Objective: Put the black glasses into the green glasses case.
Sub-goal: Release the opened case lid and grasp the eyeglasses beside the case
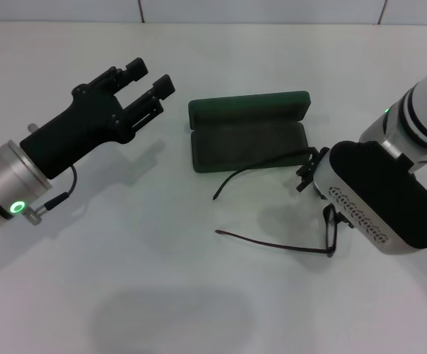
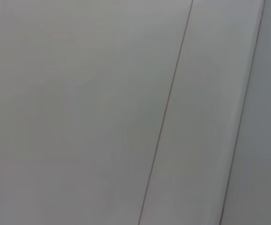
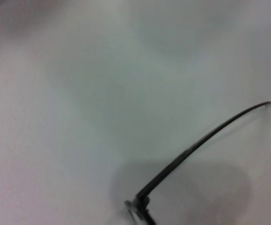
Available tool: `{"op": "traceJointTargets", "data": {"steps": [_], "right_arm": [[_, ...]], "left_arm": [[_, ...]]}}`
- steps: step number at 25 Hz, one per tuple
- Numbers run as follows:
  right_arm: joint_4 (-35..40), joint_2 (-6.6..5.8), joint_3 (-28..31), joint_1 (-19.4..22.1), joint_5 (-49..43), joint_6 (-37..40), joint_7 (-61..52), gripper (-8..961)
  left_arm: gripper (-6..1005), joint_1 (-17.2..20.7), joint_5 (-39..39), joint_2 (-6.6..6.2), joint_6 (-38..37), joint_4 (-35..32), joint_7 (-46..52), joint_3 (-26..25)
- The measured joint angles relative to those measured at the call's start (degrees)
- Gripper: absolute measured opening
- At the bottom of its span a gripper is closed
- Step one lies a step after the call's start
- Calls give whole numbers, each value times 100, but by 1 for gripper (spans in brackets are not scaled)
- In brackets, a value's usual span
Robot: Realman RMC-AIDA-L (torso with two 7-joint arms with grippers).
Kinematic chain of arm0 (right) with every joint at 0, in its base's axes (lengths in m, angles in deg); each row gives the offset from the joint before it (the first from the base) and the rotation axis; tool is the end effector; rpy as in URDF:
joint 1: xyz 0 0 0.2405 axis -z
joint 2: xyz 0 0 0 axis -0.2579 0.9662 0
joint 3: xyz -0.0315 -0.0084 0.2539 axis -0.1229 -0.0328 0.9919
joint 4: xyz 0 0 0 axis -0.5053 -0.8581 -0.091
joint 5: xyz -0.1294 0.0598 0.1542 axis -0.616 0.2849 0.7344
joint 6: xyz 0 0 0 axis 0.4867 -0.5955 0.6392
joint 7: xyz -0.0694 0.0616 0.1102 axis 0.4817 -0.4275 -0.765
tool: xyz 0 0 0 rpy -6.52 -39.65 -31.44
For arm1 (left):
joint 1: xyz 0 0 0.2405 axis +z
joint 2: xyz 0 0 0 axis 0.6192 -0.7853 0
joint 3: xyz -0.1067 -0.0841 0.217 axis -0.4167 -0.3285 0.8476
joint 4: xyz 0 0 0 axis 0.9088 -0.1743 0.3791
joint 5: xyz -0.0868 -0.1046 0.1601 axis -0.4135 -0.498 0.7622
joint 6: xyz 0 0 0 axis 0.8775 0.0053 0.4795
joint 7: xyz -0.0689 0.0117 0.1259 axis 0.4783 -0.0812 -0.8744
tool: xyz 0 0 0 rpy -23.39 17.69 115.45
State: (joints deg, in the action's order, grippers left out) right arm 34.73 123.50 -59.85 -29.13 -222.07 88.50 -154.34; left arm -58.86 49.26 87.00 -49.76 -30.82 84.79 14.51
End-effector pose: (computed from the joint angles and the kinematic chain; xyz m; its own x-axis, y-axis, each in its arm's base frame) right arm 0.1253 0.3527 -0.0713 0.4618 0.7623 0.4536 0.7441 -0.6112 0.2696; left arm -0.2802 0.3031 -0.0084 0.4933 0.0981 0.8643 0.6376 -0.7167 -0.2826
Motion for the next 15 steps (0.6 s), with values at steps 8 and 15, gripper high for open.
{"op": "traceJointTargets", "data": {"steps": [8,15], "right_arm": [[-3,0,78,74,172,-89,10,664],[29,0,107,95,344,-21,-640,652]], "left_arm": [[618,-10,11,13,0,7,0,0],[619,-16,28,23,0,7,7,0]]}}
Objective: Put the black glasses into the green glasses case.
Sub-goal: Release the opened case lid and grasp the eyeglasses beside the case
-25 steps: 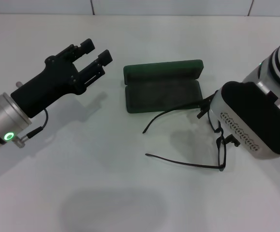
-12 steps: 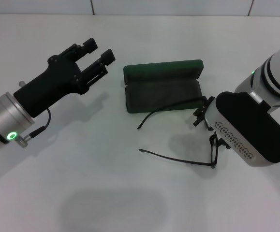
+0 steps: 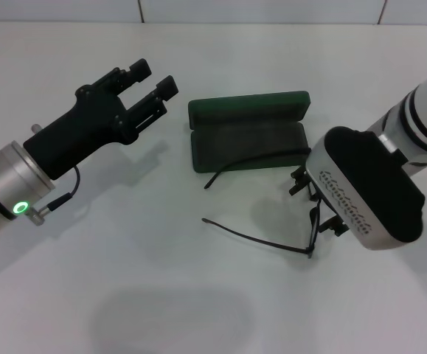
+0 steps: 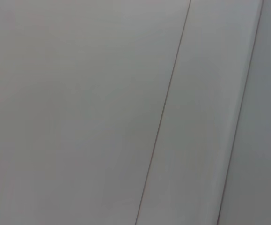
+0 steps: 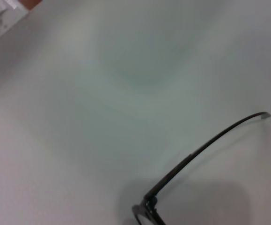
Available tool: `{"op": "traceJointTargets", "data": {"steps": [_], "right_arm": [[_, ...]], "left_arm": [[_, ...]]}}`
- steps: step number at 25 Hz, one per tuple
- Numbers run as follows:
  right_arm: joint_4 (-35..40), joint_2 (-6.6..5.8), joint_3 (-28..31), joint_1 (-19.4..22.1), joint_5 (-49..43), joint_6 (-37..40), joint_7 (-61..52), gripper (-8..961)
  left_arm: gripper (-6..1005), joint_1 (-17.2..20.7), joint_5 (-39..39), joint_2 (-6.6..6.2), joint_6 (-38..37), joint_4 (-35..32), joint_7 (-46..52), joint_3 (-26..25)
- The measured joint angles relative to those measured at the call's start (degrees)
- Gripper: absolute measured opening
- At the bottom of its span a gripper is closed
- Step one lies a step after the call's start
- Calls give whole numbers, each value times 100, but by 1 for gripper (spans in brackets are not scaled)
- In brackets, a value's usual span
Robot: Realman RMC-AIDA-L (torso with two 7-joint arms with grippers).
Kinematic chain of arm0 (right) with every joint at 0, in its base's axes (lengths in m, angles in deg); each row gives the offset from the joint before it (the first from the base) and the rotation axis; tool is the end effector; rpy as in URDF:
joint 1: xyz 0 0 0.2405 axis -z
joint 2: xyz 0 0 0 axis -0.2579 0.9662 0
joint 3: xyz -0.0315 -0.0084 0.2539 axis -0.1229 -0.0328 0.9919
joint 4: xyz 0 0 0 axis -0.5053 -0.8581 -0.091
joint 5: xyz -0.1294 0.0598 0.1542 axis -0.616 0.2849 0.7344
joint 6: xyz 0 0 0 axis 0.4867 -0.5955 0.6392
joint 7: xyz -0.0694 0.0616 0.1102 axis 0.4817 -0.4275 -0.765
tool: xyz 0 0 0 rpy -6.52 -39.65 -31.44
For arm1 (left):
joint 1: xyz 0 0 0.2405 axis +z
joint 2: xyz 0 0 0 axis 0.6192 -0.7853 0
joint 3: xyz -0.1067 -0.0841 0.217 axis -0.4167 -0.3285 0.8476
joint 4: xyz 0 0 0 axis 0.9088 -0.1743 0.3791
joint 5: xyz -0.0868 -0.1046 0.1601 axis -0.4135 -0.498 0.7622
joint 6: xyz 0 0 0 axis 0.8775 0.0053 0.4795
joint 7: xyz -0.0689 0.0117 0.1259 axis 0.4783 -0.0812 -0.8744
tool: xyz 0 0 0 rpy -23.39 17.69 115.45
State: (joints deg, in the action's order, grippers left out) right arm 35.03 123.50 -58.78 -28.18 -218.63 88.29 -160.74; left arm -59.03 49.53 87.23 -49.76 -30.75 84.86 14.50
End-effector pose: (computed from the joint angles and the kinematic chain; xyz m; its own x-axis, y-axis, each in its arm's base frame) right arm 0.1234 0.3485 -0.0723 0.5980 0.6739 0.4340 0.6726 -0.7163 0.1855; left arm -0.2786 0.3031 -0.0106 0.4917 0.1020 0.8648 0.6361 -0.7203 -0.2767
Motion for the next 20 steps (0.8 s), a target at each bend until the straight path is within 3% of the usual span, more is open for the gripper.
{"op": "traceJointTargets", "data": {"steps": [8,20], "right_arm": [[88,0,-21,25,623,-9,-416,629],[2,-17,197,41,586,-148,-196,593]], "left_arm": [[619,-16,4,-7,0,0,28,0],[618,-38,5,-19,26,-1,37,10]]}}
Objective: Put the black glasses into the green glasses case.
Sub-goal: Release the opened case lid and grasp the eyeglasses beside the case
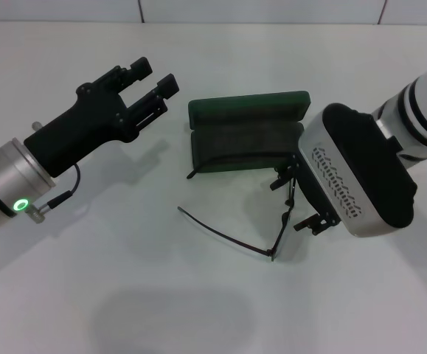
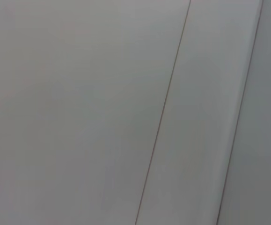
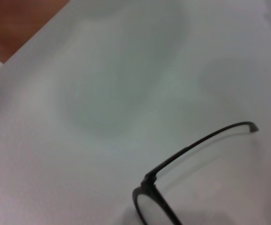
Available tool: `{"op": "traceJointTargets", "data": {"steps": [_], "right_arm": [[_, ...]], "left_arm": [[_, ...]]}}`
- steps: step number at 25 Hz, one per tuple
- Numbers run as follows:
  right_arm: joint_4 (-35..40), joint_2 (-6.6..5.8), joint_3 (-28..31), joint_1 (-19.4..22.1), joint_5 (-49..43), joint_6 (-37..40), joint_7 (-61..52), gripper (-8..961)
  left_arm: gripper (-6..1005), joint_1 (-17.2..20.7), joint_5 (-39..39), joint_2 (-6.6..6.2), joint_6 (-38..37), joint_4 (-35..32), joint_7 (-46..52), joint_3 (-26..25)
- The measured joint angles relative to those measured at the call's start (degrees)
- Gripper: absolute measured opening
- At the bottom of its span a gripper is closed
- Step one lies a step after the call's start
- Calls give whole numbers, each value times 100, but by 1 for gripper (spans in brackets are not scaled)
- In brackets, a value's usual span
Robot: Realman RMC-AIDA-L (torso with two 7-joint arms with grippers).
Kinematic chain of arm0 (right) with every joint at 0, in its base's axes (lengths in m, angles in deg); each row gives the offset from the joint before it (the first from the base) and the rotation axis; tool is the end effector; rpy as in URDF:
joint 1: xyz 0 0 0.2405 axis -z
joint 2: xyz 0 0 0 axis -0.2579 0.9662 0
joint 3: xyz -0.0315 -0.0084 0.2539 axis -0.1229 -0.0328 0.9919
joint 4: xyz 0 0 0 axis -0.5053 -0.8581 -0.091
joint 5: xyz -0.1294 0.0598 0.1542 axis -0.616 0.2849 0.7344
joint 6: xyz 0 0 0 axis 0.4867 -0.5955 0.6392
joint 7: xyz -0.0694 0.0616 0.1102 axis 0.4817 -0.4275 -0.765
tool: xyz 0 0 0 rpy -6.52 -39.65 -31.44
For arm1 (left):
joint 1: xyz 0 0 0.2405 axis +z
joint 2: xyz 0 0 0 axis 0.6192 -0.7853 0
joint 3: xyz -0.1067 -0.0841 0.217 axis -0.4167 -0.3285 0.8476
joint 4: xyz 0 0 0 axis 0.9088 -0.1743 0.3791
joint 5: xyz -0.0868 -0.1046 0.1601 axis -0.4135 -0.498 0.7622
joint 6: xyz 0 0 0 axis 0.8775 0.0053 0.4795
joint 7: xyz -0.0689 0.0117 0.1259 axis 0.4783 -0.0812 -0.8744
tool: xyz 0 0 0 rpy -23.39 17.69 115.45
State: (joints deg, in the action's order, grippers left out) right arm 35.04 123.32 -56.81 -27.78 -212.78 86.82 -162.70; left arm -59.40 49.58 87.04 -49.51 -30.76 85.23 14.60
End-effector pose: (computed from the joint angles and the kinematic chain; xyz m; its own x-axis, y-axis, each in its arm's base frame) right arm 0.1132 0.3479 -0.0721 0.6958 0.6226 0.3580 0.6334 -0.7670 0.1029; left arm -0.2778 0.3054 -0.0099 0.4935 0.1052 0.8634 0.6347 -0.7223 -0.2748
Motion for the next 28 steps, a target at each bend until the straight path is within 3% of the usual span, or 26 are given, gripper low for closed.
{"op": "traceJointTargets", "data": {"steps": [12,28], "right_arm": [[-296,18,-114,-45,71,-238,1012,558],[-536,18,-264,-222,73,-296,1250,511]], "left_arm": [[618,-97,0,-13,36,0,35,27],[619,-64,-1,-8,36,1,2,25]]}}
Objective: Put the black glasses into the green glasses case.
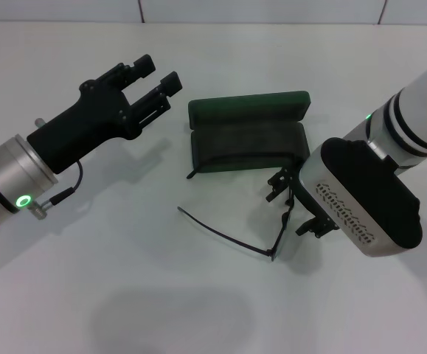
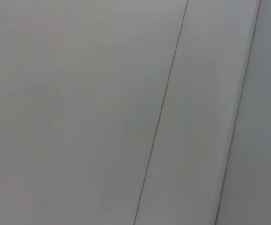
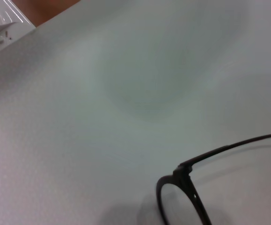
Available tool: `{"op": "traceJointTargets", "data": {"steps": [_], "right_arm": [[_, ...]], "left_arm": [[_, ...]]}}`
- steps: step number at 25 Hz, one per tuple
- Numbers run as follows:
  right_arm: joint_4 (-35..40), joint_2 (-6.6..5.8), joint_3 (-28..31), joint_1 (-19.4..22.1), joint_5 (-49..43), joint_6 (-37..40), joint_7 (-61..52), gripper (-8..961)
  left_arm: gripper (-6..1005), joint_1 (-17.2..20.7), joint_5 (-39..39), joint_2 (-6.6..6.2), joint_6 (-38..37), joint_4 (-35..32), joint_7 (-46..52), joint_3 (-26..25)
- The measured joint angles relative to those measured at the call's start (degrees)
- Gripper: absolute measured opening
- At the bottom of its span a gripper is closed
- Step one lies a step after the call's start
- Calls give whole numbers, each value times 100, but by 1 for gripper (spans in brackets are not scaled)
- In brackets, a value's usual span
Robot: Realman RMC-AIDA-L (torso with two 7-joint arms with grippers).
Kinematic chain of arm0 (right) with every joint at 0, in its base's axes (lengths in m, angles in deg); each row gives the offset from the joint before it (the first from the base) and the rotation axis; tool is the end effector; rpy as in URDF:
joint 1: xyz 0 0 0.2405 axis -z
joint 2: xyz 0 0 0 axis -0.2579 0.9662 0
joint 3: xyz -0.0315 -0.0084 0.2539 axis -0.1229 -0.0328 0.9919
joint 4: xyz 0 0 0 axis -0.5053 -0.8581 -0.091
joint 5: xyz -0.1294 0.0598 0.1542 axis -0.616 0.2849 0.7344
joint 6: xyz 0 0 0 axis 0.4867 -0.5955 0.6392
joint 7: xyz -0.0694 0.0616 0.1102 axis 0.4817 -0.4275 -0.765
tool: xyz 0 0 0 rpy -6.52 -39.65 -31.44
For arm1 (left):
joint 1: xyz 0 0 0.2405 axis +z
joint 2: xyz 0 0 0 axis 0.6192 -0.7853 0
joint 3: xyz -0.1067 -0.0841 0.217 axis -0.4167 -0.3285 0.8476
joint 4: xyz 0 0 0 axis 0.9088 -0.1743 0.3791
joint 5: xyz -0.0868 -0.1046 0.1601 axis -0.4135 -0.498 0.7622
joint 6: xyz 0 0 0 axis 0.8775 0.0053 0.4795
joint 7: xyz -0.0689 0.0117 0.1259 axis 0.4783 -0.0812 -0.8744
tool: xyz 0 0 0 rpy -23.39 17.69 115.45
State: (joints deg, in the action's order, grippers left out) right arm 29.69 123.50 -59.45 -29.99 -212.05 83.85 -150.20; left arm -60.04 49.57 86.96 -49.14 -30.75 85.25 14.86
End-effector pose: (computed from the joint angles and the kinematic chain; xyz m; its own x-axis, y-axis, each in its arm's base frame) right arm 0.1198 0.3507 -0.0863 0.5388 0.7742 0.3322 0.7583 -0.6174 0.2090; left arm -0.2751 0.3088 -0.0104 0.4991 0.1042 0.8603 0.6278 -0.7278 -0.2761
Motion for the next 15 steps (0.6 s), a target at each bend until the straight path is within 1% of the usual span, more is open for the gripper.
{"op": "traceJointTargets", "data": {"steps": [7,13,15], "right_arm": [[-23,0,16,-4,4,-92,0,490],[-44,0,42,9,6,-60,-28,278],[40,0,93,64,6,13,-33,221]], "left_arm": [[618,-8,0,0,0,0,-2,0],[618,-9,0,3,-4,0,30,1],[618,0,0,4,-23,0,32,1]]}}
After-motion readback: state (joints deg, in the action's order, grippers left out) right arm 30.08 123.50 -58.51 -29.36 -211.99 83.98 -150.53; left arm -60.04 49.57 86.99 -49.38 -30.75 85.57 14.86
